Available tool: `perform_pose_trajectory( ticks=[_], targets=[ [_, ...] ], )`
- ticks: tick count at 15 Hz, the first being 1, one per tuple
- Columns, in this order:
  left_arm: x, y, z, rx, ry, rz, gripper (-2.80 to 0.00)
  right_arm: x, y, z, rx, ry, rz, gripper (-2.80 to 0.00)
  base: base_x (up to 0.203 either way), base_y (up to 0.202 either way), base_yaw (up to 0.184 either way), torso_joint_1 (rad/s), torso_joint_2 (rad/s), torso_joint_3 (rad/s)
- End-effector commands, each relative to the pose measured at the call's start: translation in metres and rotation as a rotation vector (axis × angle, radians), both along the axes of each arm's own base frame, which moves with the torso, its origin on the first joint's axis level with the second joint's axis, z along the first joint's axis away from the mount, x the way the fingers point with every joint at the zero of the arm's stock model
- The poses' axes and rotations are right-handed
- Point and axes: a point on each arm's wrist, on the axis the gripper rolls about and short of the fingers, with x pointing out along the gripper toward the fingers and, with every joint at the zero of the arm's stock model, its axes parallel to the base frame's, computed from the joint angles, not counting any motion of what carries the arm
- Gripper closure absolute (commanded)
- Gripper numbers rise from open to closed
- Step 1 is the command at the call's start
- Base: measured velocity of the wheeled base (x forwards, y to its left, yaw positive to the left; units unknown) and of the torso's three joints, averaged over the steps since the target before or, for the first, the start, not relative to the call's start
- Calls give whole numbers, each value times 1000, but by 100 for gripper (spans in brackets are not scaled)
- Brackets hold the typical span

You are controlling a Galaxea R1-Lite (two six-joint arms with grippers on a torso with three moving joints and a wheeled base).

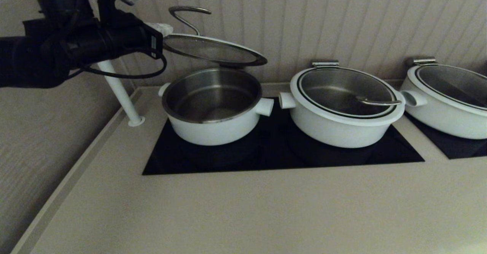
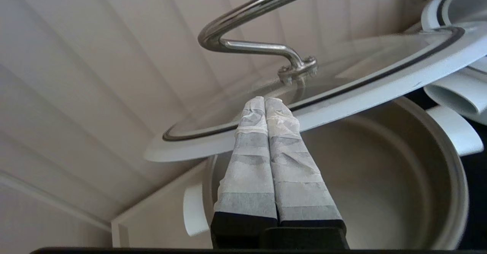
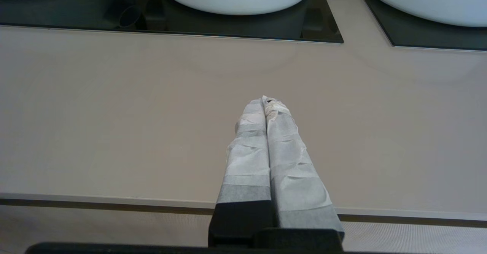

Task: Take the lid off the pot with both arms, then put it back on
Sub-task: Close the pot lid

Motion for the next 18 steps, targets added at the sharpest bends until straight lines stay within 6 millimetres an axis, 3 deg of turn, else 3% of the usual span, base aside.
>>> perform_pose_trajectory(
  ticks=[1,18],
  targets=[
    [-6,1,-3,3,13,-2,0,0,0,0,-1,-1,1,0,0,0,0,0,0,0],
    [-22,3,-30,8,49,1,0,0,0,0,-1,-1,1,0,0,0,0,0,0,0]
  ],
)
